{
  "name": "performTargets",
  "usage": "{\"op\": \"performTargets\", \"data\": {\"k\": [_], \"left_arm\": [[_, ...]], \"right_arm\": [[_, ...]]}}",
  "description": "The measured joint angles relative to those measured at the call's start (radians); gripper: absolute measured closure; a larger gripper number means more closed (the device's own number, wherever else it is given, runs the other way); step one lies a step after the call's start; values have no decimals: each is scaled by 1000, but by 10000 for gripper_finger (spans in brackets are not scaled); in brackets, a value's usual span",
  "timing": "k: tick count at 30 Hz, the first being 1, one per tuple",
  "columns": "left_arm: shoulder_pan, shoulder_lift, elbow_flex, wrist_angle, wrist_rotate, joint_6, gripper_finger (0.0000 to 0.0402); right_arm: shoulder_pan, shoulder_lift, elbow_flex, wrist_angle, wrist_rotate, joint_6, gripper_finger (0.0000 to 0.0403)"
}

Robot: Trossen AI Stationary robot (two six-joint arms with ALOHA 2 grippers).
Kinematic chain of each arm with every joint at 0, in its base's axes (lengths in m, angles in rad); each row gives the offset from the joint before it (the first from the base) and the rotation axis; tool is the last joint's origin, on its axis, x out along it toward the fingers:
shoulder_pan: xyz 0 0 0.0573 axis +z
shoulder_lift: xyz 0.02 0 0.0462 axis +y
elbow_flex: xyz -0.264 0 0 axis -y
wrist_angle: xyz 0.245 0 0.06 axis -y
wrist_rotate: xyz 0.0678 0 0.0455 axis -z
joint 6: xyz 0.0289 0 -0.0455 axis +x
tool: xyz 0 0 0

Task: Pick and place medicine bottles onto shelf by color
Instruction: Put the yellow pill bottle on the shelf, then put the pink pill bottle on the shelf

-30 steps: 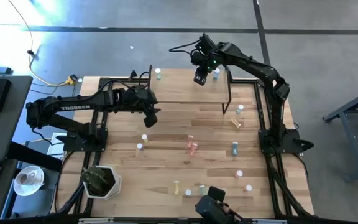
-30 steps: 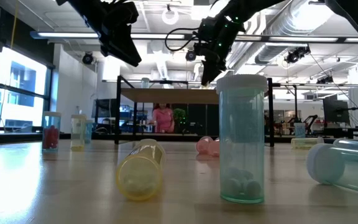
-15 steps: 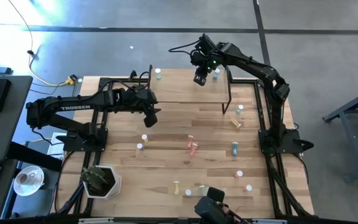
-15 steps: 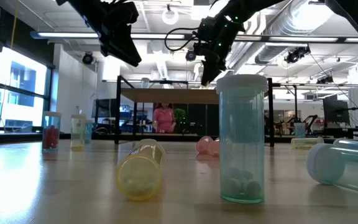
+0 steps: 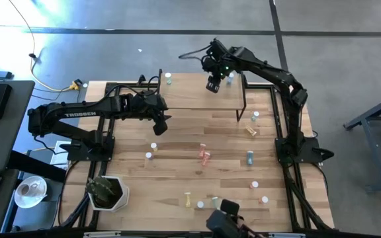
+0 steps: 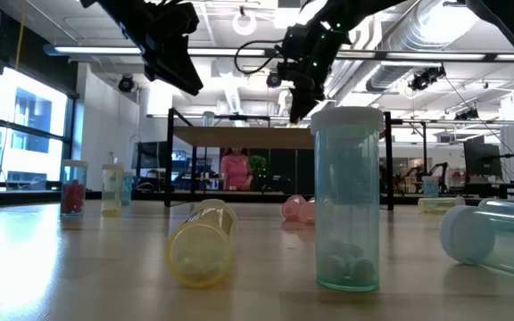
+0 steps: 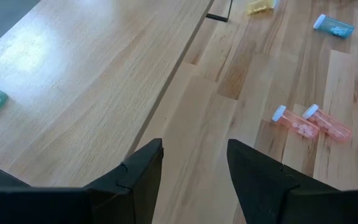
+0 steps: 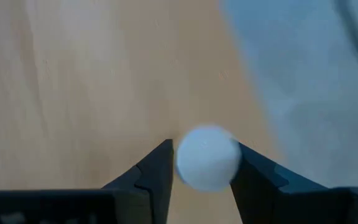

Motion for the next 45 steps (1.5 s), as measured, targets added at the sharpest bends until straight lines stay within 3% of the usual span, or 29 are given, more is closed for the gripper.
{"op": "performTargets", "data": {"k": [7, 45], "left_arm": [[0, 0, 0, 0, 0, 0, 229], [0, 0, 0, -5, 0, 0, 229]], "right_arm": [[7, 0, 0, 16, 0, -2, 227], [6, -3, 2, 87, 90, -21, 227]]}}
